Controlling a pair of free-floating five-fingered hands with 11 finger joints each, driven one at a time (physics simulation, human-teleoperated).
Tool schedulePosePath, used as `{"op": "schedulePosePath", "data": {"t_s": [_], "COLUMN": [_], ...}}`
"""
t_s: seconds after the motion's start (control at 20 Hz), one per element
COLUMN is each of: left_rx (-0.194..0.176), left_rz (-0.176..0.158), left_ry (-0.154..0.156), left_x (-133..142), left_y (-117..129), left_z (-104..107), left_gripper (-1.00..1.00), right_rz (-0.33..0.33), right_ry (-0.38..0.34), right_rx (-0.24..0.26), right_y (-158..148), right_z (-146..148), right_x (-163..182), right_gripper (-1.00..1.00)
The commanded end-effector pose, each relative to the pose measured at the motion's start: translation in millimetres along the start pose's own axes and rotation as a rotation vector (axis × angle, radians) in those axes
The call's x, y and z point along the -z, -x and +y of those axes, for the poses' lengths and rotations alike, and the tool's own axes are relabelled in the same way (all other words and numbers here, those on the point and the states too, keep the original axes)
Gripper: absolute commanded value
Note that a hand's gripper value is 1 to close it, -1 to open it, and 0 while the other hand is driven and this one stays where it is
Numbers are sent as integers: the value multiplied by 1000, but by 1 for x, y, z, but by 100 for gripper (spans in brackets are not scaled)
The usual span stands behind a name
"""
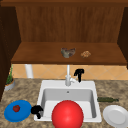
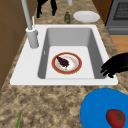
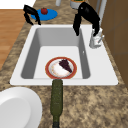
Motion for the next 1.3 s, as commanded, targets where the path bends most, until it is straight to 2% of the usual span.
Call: {"op": "schedulePosePath", "data": {"t_s": [0.0, 0.4, 0.5, 0.55, 0.6, 0.7, 1.15, 1.25], "left_rx": [0, 0, 0, 0, 0, 0, 0, 0], "left_rz": [0, 0, 0, 0, 0, 0, 0, 0], "left_ry": [0, 0, 0, 0, 0, 0, 0, 0], "left_x": [0, 0, 0, 0, 0, 0, 0, 0], "left_y": [0, 0, 0, 0, 0, 0, 0, 0], "left_z": [0, 0, 0, 0, 0, 0, 0, 0], "left_gripper": [0, 0, 0, 0, 0, 0, 0, 0], "right_rz": [-4, 12, 4, 6, 16, 8, 16, 12], "right_ry": [-58, -32, 2, 26, 67, 105, 175, 170], "right_rx": [-22, -26, -14, -10, -19, -29, -57, -56], "right_y": [3, 7, 7, 9, 10, 7, 15, 17], "right_z": [11, 33, 30, 26, 20, 20, -11, -16], "right_x": [14, 30, 24, 17, 1, -3, -34, -29], "right_gripper": [100, 100, 100, -100, -100, -100, -100, -100]}}
